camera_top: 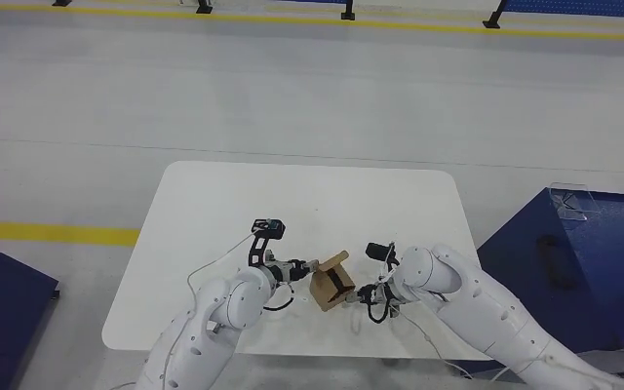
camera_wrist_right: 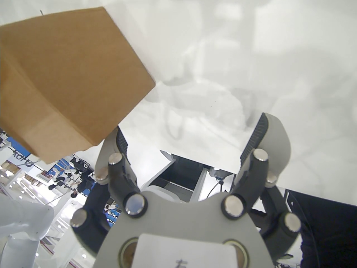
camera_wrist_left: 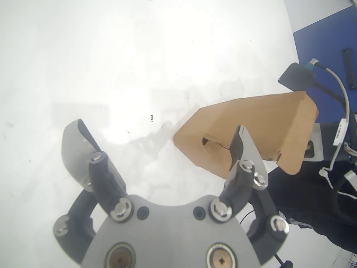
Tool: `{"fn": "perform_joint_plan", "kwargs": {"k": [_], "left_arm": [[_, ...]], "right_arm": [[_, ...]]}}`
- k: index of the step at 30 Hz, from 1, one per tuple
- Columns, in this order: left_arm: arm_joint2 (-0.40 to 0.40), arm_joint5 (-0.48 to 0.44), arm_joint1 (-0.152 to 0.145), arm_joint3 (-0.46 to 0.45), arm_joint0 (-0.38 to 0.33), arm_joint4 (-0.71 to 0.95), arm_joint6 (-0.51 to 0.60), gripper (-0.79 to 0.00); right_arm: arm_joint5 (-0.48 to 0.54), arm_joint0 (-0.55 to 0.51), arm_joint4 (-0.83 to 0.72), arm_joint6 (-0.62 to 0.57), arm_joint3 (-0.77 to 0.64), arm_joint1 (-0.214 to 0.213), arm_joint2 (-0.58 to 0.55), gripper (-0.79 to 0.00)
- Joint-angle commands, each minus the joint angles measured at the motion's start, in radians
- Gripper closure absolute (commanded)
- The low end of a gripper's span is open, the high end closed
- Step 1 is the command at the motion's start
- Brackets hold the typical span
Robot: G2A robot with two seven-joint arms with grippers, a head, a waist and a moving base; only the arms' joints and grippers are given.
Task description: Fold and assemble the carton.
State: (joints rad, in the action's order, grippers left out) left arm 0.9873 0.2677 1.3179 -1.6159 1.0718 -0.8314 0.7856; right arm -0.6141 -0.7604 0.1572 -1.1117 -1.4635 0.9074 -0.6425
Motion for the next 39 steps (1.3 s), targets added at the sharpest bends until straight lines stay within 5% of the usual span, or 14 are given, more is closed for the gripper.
{"fn": "perform_joint_plan", "kwargs": {"k": [1,27,39], "left_arm": [[-0.002,-0.004,0.000,-0.005,0.006,-0.005,0.003,-0.785],[-0.012,-0.017,-0.012,-0.189,0.143,-0.101,0.032,-0.785],[-0.030,-0.048,-0.001,-0.160,0.102,-0.116,-0.024,-0.785]], "right_arm": [[-0.001,-0.001,-0.003,0.005,0.004,-0.002,-0.014,-0.785],[-0.031,-0.022,-0.039,0.035,0.039,-0.023,-0.162,-0.785],[-0.026,-0.030,-0.006,-0.004,0.052,-0.010,-0.116,-0.785]]}}
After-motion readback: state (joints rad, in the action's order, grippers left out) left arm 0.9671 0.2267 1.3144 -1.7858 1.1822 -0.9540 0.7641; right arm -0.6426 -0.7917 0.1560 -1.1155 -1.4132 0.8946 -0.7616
